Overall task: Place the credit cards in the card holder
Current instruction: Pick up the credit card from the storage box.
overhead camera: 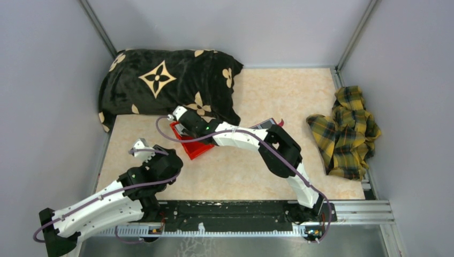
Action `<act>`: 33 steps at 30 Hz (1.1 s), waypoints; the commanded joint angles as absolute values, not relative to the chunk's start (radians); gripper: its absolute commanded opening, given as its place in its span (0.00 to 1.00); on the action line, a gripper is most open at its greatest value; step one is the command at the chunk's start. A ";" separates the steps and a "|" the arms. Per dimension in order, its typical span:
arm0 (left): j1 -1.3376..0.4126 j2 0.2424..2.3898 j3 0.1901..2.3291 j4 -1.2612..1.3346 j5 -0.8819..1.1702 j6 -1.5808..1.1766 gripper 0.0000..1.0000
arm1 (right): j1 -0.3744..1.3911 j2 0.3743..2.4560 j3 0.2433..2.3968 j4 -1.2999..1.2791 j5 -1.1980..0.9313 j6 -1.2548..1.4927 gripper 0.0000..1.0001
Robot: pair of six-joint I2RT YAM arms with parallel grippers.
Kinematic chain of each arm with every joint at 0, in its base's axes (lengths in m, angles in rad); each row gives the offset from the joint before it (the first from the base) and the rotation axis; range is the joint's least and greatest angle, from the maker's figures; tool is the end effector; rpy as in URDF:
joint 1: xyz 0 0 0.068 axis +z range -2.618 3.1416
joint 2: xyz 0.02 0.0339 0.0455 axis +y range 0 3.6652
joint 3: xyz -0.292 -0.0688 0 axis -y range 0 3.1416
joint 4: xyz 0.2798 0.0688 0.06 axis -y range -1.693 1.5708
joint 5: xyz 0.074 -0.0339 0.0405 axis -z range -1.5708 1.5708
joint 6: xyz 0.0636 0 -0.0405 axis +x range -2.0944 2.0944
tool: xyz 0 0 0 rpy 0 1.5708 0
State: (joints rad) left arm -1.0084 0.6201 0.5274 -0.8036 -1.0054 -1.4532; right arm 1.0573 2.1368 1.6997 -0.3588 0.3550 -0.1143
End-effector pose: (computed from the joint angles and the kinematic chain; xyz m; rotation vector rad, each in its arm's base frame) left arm 0.1169 -0.0847 0.2326 -0.8083 1.8452 -0.2912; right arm 0.2889 0.4673 0.2004 -1.1310 2.0092 0.0587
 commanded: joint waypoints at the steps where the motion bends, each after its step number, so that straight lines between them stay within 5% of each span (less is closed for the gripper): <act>1: -1.014 0.615 0.535 -0.785 -1.021 -1.455 0.41 | 1.047 2.099 1.720 -0.302 0.327 -0.115 0.00; 15: -1.014 0.634 0.559 -0.520 -1.043 -1.171 0.45 | 1.024 1.911 1.655 -0.239 0.321 -0.129 0.00; 20: -1.012 0.663 0.558 -0.259 -1.000 -0.928 0.55 | 0.997 1.734 1.531 -0.221 0.286 -0.084 0.00; 33: -0.954 0.782 0.455 0.436 -0.331 -0.350 0.82 | 0.895 1.192 1.107 -0.314 0.083 0.057 0.00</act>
